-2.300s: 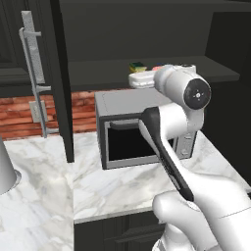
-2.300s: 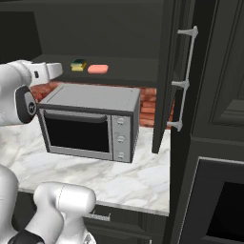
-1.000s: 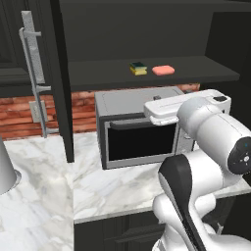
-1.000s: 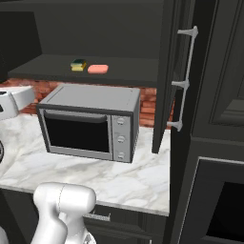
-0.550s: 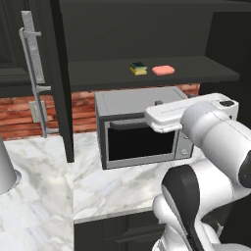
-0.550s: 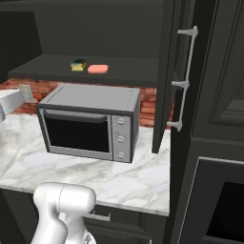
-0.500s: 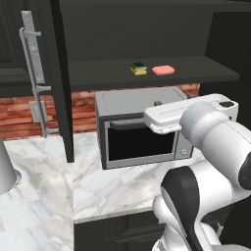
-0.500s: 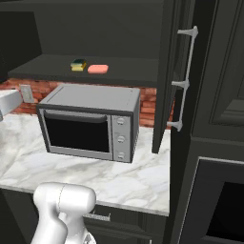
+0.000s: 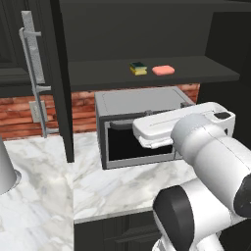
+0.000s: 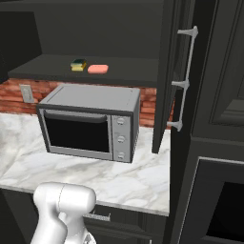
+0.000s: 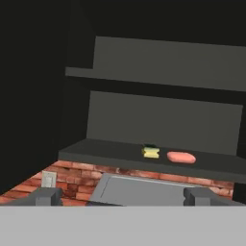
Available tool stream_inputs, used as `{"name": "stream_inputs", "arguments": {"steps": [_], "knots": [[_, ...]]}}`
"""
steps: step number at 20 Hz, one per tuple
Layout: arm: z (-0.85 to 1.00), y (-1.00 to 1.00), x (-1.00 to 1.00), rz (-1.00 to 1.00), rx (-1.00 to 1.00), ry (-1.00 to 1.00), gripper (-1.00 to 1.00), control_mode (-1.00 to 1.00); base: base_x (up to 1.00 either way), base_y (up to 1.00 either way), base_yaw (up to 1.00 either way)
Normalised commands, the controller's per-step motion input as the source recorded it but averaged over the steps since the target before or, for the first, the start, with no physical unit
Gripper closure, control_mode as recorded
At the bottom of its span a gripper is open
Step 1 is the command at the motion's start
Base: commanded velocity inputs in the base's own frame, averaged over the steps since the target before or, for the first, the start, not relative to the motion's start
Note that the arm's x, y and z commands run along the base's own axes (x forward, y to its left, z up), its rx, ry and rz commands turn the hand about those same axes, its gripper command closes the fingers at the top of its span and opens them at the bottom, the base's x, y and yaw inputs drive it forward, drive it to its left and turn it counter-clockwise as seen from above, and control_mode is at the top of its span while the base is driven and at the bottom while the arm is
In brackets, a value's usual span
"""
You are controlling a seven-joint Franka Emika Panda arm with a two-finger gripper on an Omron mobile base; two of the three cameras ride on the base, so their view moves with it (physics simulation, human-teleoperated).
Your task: Pick up the bar soap and sponge from the sink, and place them back in the cabinet, and close the cabinet doors.
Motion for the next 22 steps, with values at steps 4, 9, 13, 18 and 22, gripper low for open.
{"name": "stream_inputs", "arguments": {"steps": [4,9,13,18,22], "knots": [[0.00,0.05,-0.44,0.04,0.00,-0.01,-1.00,-1.00,0.00,0.00,0.00],[0.00,0.08,-0.38,0.04,0.00,-0.02,-1.00,-1.00,0.00,0.00,0.00],[-0.01,0.19,-0.29,0.02,0.00,-0.02,-1.00,-1.00,0.00,0.00,0.00],[-0.02,0.27,-0.35,0.03,0.00,-0.02,-1.00,-1.00,0.00,0.00,0.00],[0.00,0.28,-0.37,0.04,0.00,-0.02,-1.00,-1.00,0.00,0.00,0.00]]}}
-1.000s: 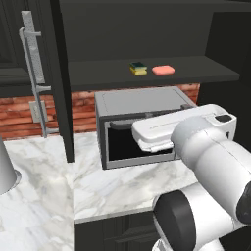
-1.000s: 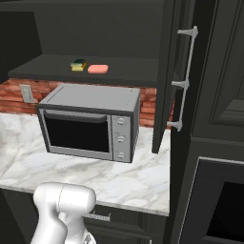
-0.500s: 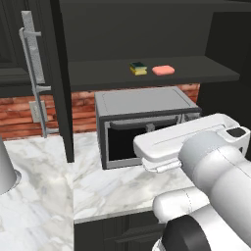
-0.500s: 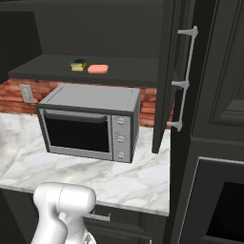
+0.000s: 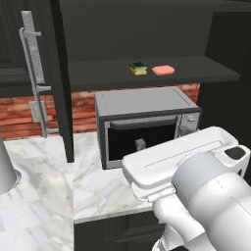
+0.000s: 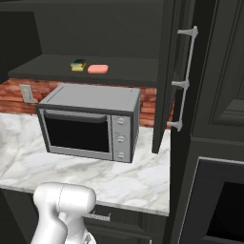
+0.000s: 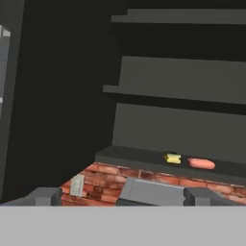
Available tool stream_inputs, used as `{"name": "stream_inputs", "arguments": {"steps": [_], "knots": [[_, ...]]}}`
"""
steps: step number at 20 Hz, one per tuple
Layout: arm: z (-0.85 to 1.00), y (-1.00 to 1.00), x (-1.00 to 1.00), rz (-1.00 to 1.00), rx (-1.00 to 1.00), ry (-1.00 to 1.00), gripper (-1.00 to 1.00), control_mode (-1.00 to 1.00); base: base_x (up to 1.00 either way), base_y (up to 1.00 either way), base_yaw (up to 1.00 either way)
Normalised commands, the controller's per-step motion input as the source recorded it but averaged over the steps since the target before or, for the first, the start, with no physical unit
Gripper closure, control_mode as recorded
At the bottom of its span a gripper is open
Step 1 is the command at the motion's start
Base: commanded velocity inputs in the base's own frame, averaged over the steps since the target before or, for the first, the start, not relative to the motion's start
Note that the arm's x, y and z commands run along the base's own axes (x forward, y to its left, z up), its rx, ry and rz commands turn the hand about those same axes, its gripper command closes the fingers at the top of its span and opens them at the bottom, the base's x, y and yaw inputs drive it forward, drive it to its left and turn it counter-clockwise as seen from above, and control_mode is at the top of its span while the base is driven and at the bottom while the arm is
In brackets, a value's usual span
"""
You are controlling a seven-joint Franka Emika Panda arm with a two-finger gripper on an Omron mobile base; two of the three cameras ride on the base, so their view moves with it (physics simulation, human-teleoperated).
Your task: Pick up the bar soap and sponge from the sink, and place them back in the cabinet, and close the cabinet doors.
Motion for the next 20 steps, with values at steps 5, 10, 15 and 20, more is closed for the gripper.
{"name": "stream_inputs", "arguments": {"steps": [5,10,15,20], "knots": [[-0.03,0.29,-0.31,0.03,0.00,-0.02,-1.00,-1.00,0.00,0.00,0.00],[-0.03,0.28,-0.21,0.03,0.00,-0.01,-1.00,-1.00,0.00,0.00,0.00],[-0.04,0.30,-0.02,0.01,0.00,0.00,-1.00,-1.00,0.00,0.00,0.00],[-0.10,0.30,0.00,0.01,0.00,0.00,-1.00,-1.00,0.00,0.00,0.00]]}}
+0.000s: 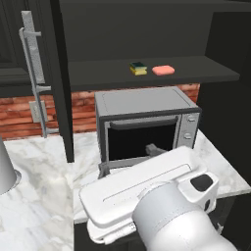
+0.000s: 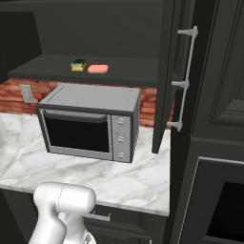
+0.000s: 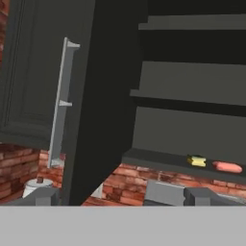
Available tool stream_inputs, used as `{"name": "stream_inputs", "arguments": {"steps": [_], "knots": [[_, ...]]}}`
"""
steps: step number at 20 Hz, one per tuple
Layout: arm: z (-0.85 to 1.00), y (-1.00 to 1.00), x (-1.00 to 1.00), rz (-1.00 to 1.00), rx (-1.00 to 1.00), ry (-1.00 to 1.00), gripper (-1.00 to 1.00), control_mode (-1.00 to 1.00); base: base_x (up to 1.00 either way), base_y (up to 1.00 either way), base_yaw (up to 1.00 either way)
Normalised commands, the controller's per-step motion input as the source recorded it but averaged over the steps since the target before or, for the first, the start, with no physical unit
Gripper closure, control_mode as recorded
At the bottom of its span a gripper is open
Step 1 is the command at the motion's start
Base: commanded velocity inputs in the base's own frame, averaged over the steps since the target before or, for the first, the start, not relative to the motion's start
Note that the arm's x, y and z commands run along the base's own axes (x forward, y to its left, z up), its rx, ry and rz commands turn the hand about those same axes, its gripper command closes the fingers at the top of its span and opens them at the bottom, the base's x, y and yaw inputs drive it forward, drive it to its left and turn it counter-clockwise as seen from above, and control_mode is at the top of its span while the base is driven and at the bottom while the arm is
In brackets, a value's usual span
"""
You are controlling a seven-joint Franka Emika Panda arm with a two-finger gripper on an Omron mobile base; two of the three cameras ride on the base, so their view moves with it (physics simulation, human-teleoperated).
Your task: Pick up the bar soap and sponge from the sink, and place them back in the cabinet, and close the cabinet doors.
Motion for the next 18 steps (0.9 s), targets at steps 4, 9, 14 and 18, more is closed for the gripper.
{"name": "stream_inputs", "arguments": {"steps": [4,9,14,18], "knots": [[-0.14,0.31,0.00,0.01,0.00,0.00,-1.00,-1.00,0.00,0.00,0.00],[-0.14,0.30,0.00,0.00,0.00,0.00,-1.00,-1.00,0.00,0.00,0.00],[-0.12,0.30,0.00,0.00,0.00,0.00,-1.00,-1.00,0.00,0.00,0.00],[-0.10,0.25,0.00,0.00,0.00,0.00,-1.00,-1.00,0.00,0.00,0.00]]}}
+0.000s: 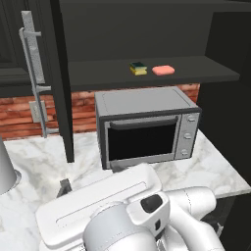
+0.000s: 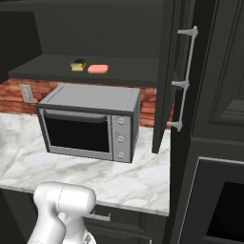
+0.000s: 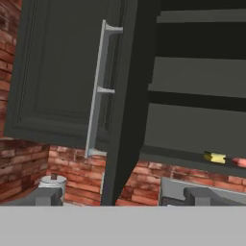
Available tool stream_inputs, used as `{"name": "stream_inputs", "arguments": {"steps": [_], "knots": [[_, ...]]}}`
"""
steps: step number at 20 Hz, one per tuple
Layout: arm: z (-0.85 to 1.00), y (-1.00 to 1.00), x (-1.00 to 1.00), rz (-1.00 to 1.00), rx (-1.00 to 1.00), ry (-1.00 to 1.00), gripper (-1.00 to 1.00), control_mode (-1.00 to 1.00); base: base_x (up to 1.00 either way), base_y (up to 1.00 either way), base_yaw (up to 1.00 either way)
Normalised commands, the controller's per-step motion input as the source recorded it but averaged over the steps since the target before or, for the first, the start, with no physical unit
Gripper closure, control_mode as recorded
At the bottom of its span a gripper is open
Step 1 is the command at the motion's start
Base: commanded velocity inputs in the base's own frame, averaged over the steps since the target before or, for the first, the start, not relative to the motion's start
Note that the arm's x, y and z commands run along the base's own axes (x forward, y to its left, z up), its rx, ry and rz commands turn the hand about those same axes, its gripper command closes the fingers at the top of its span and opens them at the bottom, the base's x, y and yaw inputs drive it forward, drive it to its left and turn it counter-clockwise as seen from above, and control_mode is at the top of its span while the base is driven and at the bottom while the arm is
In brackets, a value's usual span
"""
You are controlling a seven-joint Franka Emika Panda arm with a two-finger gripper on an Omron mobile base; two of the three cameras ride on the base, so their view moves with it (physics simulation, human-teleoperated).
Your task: Pick up the bar soap and sponge from the sink, and place them back in the cabinet, and close the cabinet doors.
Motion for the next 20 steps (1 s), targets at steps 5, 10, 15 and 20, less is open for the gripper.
{"name": "stream_inputs", "arguments": {"steps": [5,10,15,20], "knots": [[-0.11,0.23,0.03,0.00,0.00,-0.01,-1.00,-1.00,0.00,0.00,0.00],[-0.09,0.16,0.25,0.00,0.00,-0.03,-1.00,-1.00,0.00,0.00,0.00],[-0.08,0.16,0.35,0.00,0.00,-0.04,-1.00,-1.00,0.00,0.00,0.00],[-0.16,0.34,0.28,-0.01,0.00,-0.02,-1.00,-1.00,0.00,0.00,0.00]]}}
